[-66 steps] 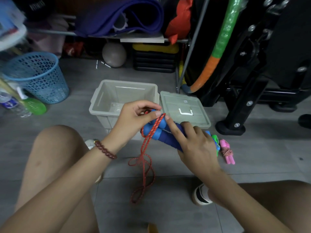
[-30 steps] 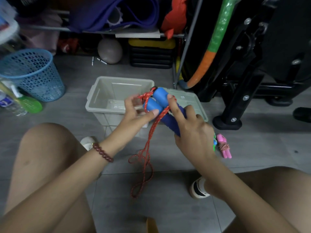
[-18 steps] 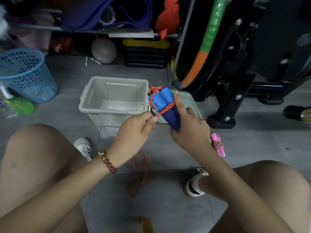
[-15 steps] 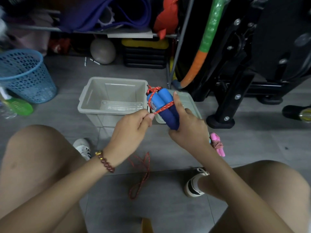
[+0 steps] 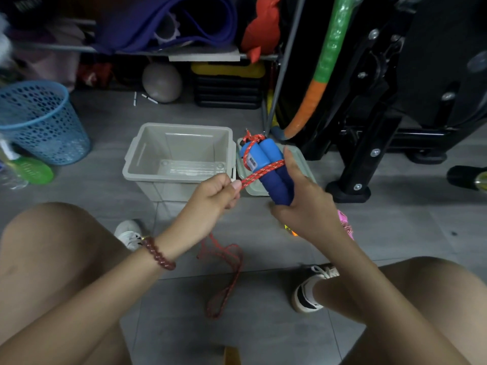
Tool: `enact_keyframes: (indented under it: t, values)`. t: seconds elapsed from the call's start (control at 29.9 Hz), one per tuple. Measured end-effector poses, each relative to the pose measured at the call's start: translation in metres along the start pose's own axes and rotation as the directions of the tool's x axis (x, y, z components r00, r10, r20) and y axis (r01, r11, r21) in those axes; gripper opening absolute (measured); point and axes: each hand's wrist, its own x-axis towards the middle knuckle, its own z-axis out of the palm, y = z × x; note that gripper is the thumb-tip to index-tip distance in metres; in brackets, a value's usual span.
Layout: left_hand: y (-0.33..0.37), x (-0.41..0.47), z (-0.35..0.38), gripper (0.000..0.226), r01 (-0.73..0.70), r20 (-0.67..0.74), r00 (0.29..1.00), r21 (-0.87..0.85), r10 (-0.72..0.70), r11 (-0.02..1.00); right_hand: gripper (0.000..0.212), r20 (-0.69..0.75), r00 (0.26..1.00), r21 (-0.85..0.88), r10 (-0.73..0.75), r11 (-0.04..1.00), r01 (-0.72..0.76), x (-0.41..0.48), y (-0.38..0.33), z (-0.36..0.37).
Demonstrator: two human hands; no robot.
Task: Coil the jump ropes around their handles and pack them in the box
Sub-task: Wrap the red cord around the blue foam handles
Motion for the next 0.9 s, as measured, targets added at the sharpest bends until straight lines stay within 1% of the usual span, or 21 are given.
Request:
enact_keyframes:
  t: [0.07,0.1,0.17,0.23,0.27,0.3,0.37,0.4,0.47,0.53,0.57,0.67,0.73,0.8,0.83,0.87,0.9]
  values:
    - [-0.001,0.000,-0.001,0.030,-0.134,-0.041,0.989,0.106,0.139,0.985,0.100,0.101,0.994,0.212,0.044,0.975,-0.065,0.005,-0.001,0.001]
    - [-0.003,0.001,-0.002,0.029,-0.161,-0.061,0.984,0.115,0.169,0.980,0.101,0.130,0.990,0.269,0.048,0.960,-0.082,0.008,-0.001,0.004]
    - [-0.003,0.003,-0.003,0.029,-0.158,-0.102,0.980,0.099,0.168,0.982,0.103,0.152,0.987,0.304,0.051,0.948,-0.096,0.016,-0.003,0.011]
    - [-0.005,0.007,-0.005,0.032,-0.138,-0.111,0.983,0.083,0.147,0.987,0.102,0.198,0.979,0.399,0.039,0.909,-0.117,0.020,-0.006,0.013]
    - [-0.007,0.008,-0.009,0.033,-0.110,-0.085,0.990,0.054,0.114,0.993,0.101,0.229,0.973,0.465,0.032,0.874,-0.138,0.021,-0.006,0.012]
    - [-0.010,0.009,-0.015,0.032,-0.070,-0.020,0.997,0.002,0.070,0.998,0.099,0.262,0.964,0.538,0.034,0.824,-0.175,0.021,-0.006,0.009]
    - [-0.017,0.011,-0.030,0.030,-0.003,0.165,0.986,-0.088,0.017,0.996,0.095,0.349,0.936,0.672,0.042,0.685,-0.281,0.018,-0.002,0.000]
    - [-0.018,0.013,-0.036,0.029,-0.005,0.243,0.970,-0.085,0.025,0.996,0.094,0.395,0.918,0.712,0.030,0.621,-0.327,0.017,0.001,-0.004]
    - [-0.018,0.017,-0.043,0.020,-0.054,0.320,0.945,-0.074,0.075,0.996,0.092,0.464,0.885,0.756,-0.026,0.533,-0.381,0.014,0.007,-0.011]
    - [-0.020,0.022,-0.046,0.011,-0.068,0.319,0.943,-0.101,0.097,0.993,0.083,0.490,0.866,0.795,-0.099,0.457,-0.399,0.010,0.009,-0.012]
    - [-0.021,0.024,-0.046,0.012,-0.066,0.307,0.947,-0.111,0.097,0.992,0.080,0.497,0.858,0.812,-0.127,0.415,-0.410,0.008,0.011,-0.011]
    - [-0.033,0.026,-0.050,0.027,-0.054,0.320,0.944,-0.091,0.081,0.994,0.071,0.509,0.827,0.858,-0.237,0.212,-0.468,0.003,0.015,-0.011]
    - [-0.043,0.025,-0.054,0.023,-0.044,0.341,0.938,-0.045,0.057,0.998,0.069,0.505,0.795,0.859,-0.337,0.104,-0.502,0.002,0.022,-0.014]
    - [-0.051,0.026,-0.058,0.014,-0.018,0.353,0.936,0.024,0.009,1.000,0.064,0.480,0.730,0.840,-0.486,0.015,-0.543,0.000,0.027,-0.014]
    - [-0.055,0.028,-0.057,0.012,-0.005,0.342,0.939,0.065,-0.017,0.998,0.058,0.465,0.691,0.829,-0.553,-0.002,-0.559,0.000,0.029,-0.014]
    - [-0.056,0.032,-0.054,0.013,-0.010,0.336,0.942,0.100,-0.024,0.995,0.054,0.463,0.653,0.826,-0.600,0.023,-0.564,0.000,0.030,-0.016]
    - [-0.057,0.034,-0.053,0.016,-0.006,0.312,0.949,0.144,-0.039,0.990,0.052,0.483,0.599,0.825,-0.639,0.101,-0.556,-0.003,0.027,-0.018]
